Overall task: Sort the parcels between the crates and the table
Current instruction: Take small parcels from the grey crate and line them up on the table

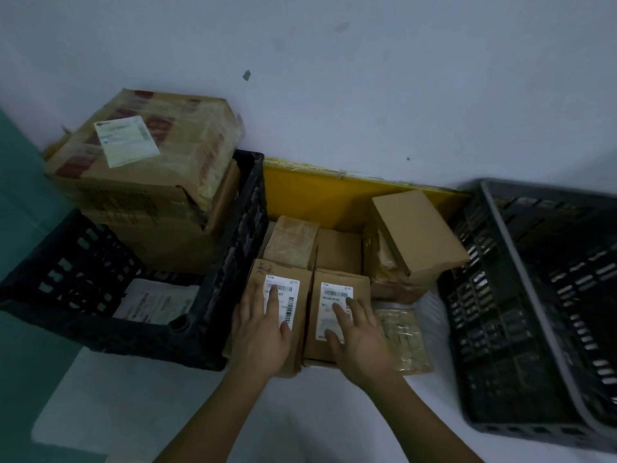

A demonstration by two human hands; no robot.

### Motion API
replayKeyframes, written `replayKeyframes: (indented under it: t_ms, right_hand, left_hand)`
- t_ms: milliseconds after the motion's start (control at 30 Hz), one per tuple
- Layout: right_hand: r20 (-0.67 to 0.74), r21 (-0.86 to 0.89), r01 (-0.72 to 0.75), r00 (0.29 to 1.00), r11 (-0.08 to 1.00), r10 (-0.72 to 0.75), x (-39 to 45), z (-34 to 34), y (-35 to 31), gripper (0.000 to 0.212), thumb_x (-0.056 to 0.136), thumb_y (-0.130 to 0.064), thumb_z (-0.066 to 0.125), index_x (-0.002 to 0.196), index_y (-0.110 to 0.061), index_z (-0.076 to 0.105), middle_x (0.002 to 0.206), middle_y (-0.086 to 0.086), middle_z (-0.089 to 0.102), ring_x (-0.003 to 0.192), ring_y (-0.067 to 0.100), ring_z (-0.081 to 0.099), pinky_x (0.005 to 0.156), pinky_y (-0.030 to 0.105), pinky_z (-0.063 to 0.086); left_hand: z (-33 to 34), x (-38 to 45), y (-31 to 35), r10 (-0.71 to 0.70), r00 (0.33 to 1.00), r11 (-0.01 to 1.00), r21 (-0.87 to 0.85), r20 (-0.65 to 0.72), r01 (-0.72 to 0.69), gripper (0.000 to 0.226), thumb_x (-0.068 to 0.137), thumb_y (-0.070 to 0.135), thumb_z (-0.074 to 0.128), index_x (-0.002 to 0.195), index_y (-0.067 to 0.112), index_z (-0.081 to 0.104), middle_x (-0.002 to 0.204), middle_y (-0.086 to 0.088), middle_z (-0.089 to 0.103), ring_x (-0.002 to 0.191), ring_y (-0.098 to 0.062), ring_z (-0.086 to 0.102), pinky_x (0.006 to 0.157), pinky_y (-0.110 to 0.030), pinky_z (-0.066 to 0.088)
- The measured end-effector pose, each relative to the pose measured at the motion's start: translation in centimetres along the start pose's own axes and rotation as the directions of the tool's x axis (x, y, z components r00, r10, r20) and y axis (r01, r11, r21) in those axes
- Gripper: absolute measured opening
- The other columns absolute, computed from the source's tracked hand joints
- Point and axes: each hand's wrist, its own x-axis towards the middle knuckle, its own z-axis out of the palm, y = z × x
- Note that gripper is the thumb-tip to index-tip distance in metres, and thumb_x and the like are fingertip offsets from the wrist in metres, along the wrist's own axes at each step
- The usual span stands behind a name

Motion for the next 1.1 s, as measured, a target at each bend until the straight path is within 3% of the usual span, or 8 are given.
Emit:
replayKeyframes:
  t_ms: [200, 367, 467, 567, 833, 933, 1000, 1100]
  right_hand:
    - [-0.091, -0.014, -0.225, 0.971, 0.974, 0.223, -2.9, -0.1, 5.6, 0.070, 0.101, -0.064, 0.026, 0.161, -0.030, 0.036, 0.167, 0.015, 0.041, 0.157, 0.042, 0.033, 0.125, 0.061, 0.034]
    - [0.032, -0.091, -0.406, 0.911, 0.909, 0.411, -4.8, 2.1, 9.5, 0.100, 0.087, -0.092, 0.030, 0.167, -0.033, 0.018, 0.176, 0.019, 0.013, 0.160, 0.047, 0.018, 0.124, 0.062, 0.030]
    - [0.106, -0.071, -0.432, 0.893, 0.899, 0.437, -4.8, 3.6, 11.3, 0.108, 0.080, -0.097, 0.040, 0.164, -0.037, 0.009, 0.176, 0.022, 0.001, 0.154, 0.050, 0.025, 0.115, 0.061, 0.042]
    - [0.108, -0.029, -0.407, 0.907, 0.913, 0.408, -3.9, 4.3, 12.3, 0.101, 0.081, -0.087, 0.050, 0.161, -0.035, 0.014, 0.164, 0.023, 0.023, 0.128, 0.045, 0.048, 0.094, 0.053, 0.058]
    - [0.070, -0.076, -0.407, 0.908, 0.910, 0.412, -3.8, 5.4, 13.8, 0.122, 0.066, -0.094, 0.052, 0.161, -0.032, 0.008, 0.159, 0.024, 0.022, 0.125, 0.046, 0.048, 0.090, 0.051, 0.054]
    - [-0.001, 0.064, -0.382, 0.924, 0.922, 0.383, -3.9, 5.3, 14.4, 0.117, 0.062, -0.081, 0.060, 0.159, -0.025, 0.028, 0.142, 0.025, 0.045, 0.110, 0.046, 0.054, 0.082, 0.048, 0.054]
    - [0.029, 0.342, -0.413, 0.903, 0.844, 0.430, -4.5, 3.7, 14.9, 0.107, 0.069, -0.075, 0.065, 0.162, -0.031, 0.032, 0.144, 0.016, 0.051, 0.120, 0.044, 0.057, 0.093, 0.049, 0.055]
    - [0.147, 0.857, -0.325, 0.899, 0.401, 0.413, -5.6, -0.1, 14.9, 0.067, 0.087, -0.062, 0.062, 0.151, -0.046, 0.049, 0.145, 0.004, 0.065, 0.119, 0.029, 0.069, 0.094, 0.056, 0.062]
  left_hand:
    - [1.3, 0.2, 5.0, 0.239, 0.971, 0.970, -0.047, 0.006, -0.239, 0.075, 0.107, 0.047, 0.041, 0.171, 0.025, 0.006, 0.179, -0.006, 0.008, 0.165, -0.031, 0.001, 0.133, -0.055, 0.009]
    - [2.6, -0.7, 7.9, 0.261, 0.961, 0.965, -0.056, 0.091, -0.257, 0.079, 0.108, 0.051, 0.039, 0.170, 0.032, -0.005, 0.179, -0.001, -0.001, 0.165, -0.027, -0.003, 0.134, -0.051, 0.005]
    - [3.1, -1.5, 8.6, 0.274, 0.956, 0.961, -0.061, 0.105, -0.268, 0.078, 0.103, 0.050, 0.038, 0.170, 0.032, 0.003, 0.179, -0.001, 0.004, 0.165, -0.026, -0.002, 0.132, -0.053, 0.017]
    - [3.2, -1.8, 9.0, 0.255, 0.961, 0.966, -0.058, 0.106, -0.250, 0.075, 0.103, 0.049, 0.040, 0.170, 0.030, 0.012, 0.179, 0.000, 0.007, 0.165, -0.025, -0.004, 0.131, -0.052, 0.019]
    - [3.2, -3.3, 12.4, 0.265, 0.959, 0.964, -0.065, 0.102, -0.259, 0.071, 0.105, 0.040, 0.044, 0.170, 0.024, 0.018, 0.178, -0.003, 0.012, 0.165, -0.024, -0.002, 0.134, -0.043, 0.011]
    - [3.6, -3.8, 13.2, 0.288, 0.952, 0.955, -0.102, 0.109, -0.277, 0.071, 0.105, 0.042, 0.043, 0.169, 0.020, 0.021, 0.178, -0.005, 0.017, 0.165, -0.025, 0.002, 0.133, -0.043, 0.014]
    - [3.7, -4.0, 13.6, 0.275, 0.958, 0.950, -0.176, 0.082, -0.258, 0.069, 0.107, 0.043, 0.045, 0.168, 0.020, 0.022, 0.177, -0.005, 0.020, 0.165, -0.024, 0.005, 0.133, -0.044, 0.018]
    - [3.1, -3.8, 15.1, 0.174, 0.983, 0.893, -0.431, 0.065, -0.129, 0.069, 0.110, 0.049, 0.047, 0.168, 0.022, 0.023, 0.173, 0.004, 0.026, 0.161, -0.016, 0.018, 0.130, -0.041, 0.024]
